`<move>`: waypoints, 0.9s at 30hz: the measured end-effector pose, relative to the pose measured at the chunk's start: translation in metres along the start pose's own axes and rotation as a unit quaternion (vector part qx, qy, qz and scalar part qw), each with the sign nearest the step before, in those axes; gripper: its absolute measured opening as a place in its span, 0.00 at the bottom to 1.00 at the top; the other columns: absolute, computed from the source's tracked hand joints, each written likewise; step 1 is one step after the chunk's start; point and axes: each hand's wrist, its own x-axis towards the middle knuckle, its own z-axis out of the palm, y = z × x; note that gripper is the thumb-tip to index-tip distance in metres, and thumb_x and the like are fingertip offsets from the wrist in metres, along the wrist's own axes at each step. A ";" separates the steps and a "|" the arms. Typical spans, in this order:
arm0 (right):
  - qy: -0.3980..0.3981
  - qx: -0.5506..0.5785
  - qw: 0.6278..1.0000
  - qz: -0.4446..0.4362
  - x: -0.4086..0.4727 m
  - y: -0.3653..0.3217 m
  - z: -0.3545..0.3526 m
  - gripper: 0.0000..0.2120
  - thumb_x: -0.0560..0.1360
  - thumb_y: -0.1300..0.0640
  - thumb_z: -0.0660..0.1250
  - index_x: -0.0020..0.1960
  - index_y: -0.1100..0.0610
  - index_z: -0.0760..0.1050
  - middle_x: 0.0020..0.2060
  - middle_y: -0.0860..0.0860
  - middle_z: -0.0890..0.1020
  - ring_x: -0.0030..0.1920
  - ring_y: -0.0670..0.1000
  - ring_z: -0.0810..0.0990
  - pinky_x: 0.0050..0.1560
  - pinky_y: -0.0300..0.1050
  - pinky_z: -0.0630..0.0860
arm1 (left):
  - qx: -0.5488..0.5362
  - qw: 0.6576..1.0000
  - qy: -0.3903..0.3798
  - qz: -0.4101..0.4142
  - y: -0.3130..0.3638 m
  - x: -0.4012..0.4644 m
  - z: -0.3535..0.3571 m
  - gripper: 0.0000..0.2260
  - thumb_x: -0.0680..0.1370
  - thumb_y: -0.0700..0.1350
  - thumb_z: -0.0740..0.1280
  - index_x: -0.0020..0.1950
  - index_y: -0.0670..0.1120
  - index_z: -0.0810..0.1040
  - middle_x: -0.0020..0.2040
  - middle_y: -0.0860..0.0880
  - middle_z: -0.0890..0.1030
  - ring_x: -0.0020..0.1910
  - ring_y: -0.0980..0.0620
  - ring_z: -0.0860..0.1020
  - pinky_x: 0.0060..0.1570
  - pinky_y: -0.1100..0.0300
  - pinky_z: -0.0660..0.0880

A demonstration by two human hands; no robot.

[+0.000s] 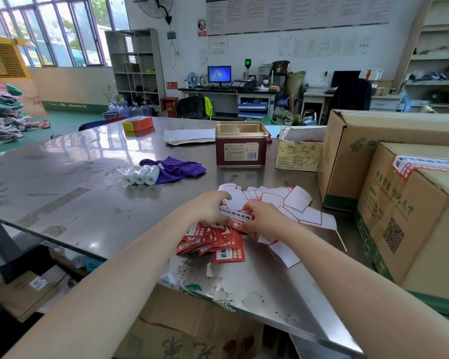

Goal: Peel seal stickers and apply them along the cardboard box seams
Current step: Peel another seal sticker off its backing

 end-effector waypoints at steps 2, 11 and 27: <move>-0.008 -0.003 1.000 -0.001 0.003 -0.003 0.001 0.24 0.74 0.49 0.68 0.65 0.58 0.69 0.60 0.54 0.76 0.56 0.52 0.75 0.46 0.39 0.70 | -0.005 1.000 -0.001 0.002 0.000 -0.001 -0.001 0.33 0.72 0.48 0.72 0.73 0.47 0.62 0.69 0.46 0.71 0.65 0.47 0.71 0.63 0.55 0.68; 0.010 -0.040 0.999 -0.022 0.004 -0.009 0.001 0.22 0.73 0.52 0.69 0.65 0.57 0.70 0.60 0.55 0.77 0.57 0.53 0.77 0.49 0.39 0.70 | -0.001 0.999 0.032 0.034 -0.003 -0.005 0.001 0.30 0.72 0.45 0.73 0.71 0.48 0.65 0.68 0.47 0.71 0.64 0.48 0.71 0.62 0.56 0.67; 0.028 -0.081 0.995 -0.044 -0.005 0.000 -0.006 0.21 0.73 0.47 0.68 0.60 0.58 0.73 0.56 0.54 0.79 0.52 0.52 0.77 0.43 0.40 0.70 | -0.117 0.986 0.116 0.030 -0.005 -0.009 0.000 0.16 0.81 0.46 0.58 0.68 0.46 0.71 0.67 0.45 0.73 0.64 0.49 0.72 0.60 0.58 0.68</move>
